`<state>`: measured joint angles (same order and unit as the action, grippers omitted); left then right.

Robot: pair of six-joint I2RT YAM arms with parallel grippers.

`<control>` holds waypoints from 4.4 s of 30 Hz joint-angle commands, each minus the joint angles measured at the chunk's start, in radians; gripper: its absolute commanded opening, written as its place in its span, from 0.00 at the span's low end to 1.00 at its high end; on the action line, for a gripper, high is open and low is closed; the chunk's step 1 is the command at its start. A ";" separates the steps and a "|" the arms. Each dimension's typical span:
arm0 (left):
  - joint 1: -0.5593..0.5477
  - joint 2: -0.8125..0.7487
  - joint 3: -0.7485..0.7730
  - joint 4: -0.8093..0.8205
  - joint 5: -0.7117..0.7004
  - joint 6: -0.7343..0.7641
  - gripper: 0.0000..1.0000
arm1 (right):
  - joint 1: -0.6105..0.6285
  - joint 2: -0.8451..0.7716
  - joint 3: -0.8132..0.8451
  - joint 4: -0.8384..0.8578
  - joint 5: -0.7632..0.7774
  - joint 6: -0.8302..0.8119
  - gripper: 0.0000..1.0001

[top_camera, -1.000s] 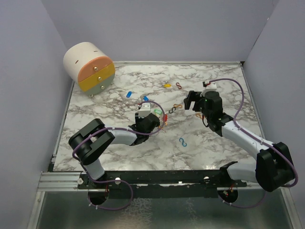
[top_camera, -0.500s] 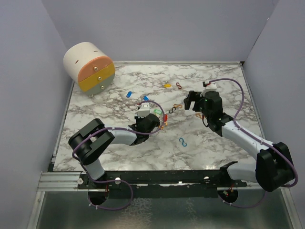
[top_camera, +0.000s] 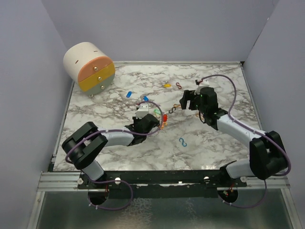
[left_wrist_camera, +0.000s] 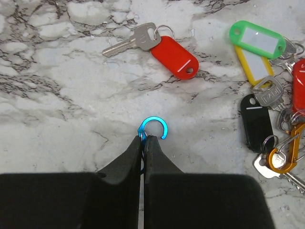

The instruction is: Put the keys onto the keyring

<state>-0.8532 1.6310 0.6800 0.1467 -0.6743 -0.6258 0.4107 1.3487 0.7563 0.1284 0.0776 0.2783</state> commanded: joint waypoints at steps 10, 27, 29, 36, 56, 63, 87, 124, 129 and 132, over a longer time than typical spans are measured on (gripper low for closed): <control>0.052 -0.211 0.241 -0.222 0.050 0.157 0.00 | 0.141 0.248 0.180 -0.041 -0.140 -0.110 0.74; 0.120 -0.271 0.179 -0.183 0.109 0.100 0.00 | 0.230 0.414 0.302 -0.121 -0.154 -0.139 0.56; 0.127 -0.283 0.171 -0.184 0.111 0.097 0.00 | 0.239 0.412 0.294 -0.110 -0.169 -0.165 0.56; 0.154 -0.326 0.150 -0.196 0.114 0.099 0.00 | 0.278 0.438 0.289 -0.090 -0.164 -0.242 0.52; 0.220 -0.438 0.099 -0.220 0.132 0.101 0.00 | 0.383 0.514 0.285 0.012 0.054 -0.374 0.48; 0.235 -0.436 0.095 -0.217 0.143 0.103 0.00 | 0.387 0.520 0.279 0.030 0.072 -0.392 0.46; 0.245 -0.445 0.089 -0.219 0.154 0.104 0.00 | 0.388 0.534 0.288 -0.035 0.038 -0.428 0.44; 0.250 -0.422 0.089 -0.207 0.160 0.107 0.00 | 0.388 0.503 0.265 0.029 0.012 -0.417 0.01; 0.250 -0.419 0.090 -0.208 0.163 0.108 0.00 | 0.388 0.473 0.247 0.046 0.013 -0.412 0.01; 0.251 -0.421 0.089 -0.208 0.163 0.109 0.00 | 0.389 0.452 0.233 0.064 0.024 -0.404 0.01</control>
<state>-0.6086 1.2129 0.7757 -0.0792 -0.5289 -0.5243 0.7910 1.8618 1.0115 0.1341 0.1104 -0.1394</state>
